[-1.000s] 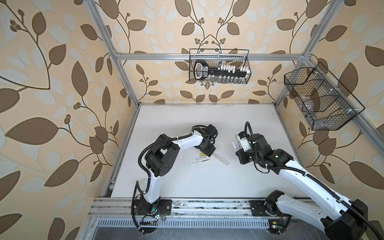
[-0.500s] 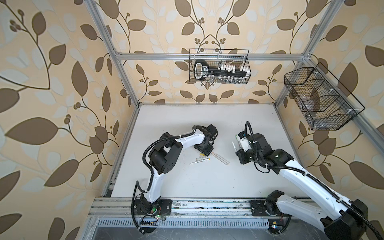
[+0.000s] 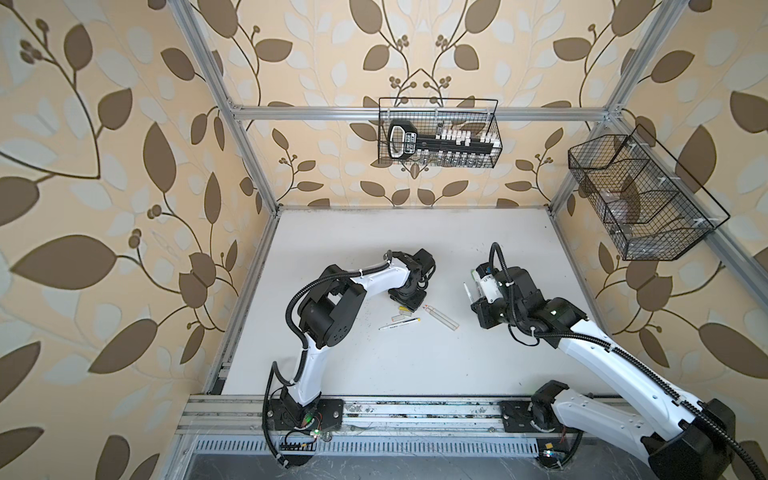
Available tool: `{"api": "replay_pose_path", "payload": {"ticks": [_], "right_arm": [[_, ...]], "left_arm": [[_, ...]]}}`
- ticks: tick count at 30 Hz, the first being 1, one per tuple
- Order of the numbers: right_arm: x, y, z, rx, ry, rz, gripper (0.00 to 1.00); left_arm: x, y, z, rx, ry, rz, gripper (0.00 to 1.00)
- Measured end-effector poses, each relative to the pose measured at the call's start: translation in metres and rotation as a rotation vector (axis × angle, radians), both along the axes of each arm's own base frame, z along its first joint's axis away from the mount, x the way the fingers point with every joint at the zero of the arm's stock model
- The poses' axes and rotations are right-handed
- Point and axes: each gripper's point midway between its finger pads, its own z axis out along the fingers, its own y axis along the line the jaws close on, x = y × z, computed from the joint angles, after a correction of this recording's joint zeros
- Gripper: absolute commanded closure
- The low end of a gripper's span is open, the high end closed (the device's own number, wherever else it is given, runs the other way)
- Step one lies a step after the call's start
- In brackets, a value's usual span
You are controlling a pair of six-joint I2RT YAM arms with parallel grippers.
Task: Insert the pens into the pen caps
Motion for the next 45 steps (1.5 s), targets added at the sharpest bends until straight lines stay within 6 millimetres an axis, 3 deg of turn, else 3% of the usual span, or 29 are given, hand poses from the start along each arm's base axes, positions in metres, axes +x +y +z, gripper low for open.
{"api": "replay_pose_path", "payload": {"ticks": [10,20,25,28,35,39,45], "right_arm": [[0.0,0.0,-0.001,-0.001,0.001,0.002,0.92],[0.0,0.001,-0.004,-0.004,0.006,0.007,0.92],[0.0,0.002,-0.005,-0.006,0.011,0.013,0.92],[0.0,0.002,-0.006,-0.008,0.011,0.016,0.92],[-0.001,0.003,-0.007,-0.008,0.015,0.024,0.92],[-0.001,0.004,-0.009,-0.011,0.023,0.029,0.92],[0.0,0.005,-0.011,-0.013,0.029,0.034,0.92]], "left_arm": [[0.008,0.009,0.001,-0.004,-0.003,0.02,0.56],[0.047,0.056,0.022,-0.019,-0.056,0.046,0.56],[0.052,0.066,0.022,0.004,-0.067,-0.034,0.56],[0.052,0.066,0.023,0.017,-0.075,-0.111,0.52],[0.051,0.071,0.023,0.07,-0.069,-0.232,0.33],[0.067,0.072,0.034,0.064,-0.093,-0.195,0.28],[0.092,0.084,0.049,-0.046,-0.109,0.003,0.25]]}}
